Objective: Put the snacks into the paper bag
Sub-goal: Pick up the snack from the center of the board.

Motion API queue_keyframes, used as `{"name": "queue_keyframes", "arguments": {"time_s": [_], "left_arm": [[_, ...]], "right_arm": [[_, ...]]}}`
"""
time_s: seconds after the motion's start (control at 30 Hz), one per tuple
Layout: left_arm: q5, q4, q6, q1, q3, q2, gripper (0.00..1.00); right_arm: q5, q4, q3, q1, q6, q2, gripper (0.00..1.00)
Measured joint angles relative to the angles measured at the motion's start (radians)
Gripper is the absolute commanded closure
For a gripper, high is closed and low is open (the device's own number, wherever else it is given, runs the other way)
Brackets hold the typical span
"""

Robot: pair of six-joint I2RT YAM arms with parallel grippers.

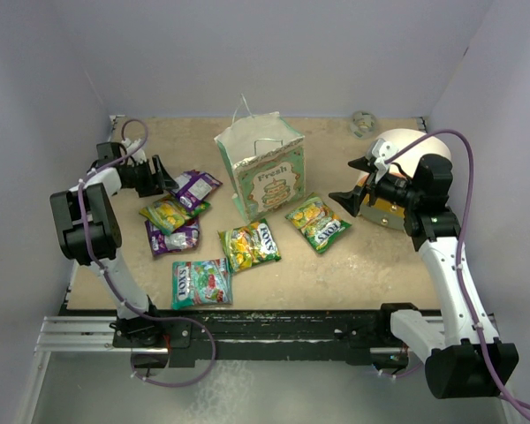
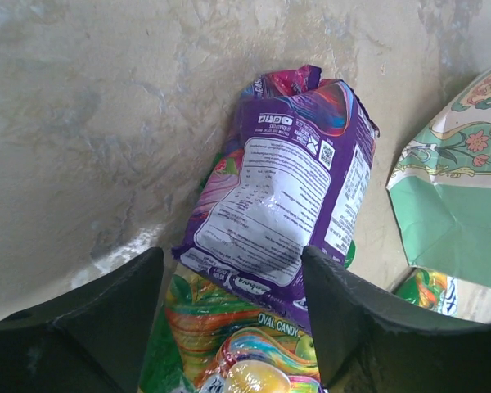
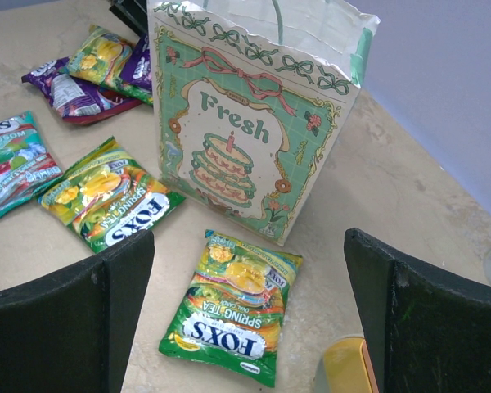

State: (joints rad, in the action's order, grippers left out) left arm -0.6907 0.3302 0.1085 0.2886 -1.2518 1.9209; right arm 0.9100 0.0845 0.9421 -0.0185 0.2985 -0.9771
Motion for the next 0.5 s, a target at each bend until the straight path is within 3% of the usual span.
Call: {"name": "queue_keyframes", "arguments": {"time_s": [0.5], "left_arm": [[-0.113,0.003,0.028,0.0,-0.003,0.056,0.71]], "right_arm": [[0.001,-0.001,0.0,0.0,-0.001,-0.004,0.0]]}}
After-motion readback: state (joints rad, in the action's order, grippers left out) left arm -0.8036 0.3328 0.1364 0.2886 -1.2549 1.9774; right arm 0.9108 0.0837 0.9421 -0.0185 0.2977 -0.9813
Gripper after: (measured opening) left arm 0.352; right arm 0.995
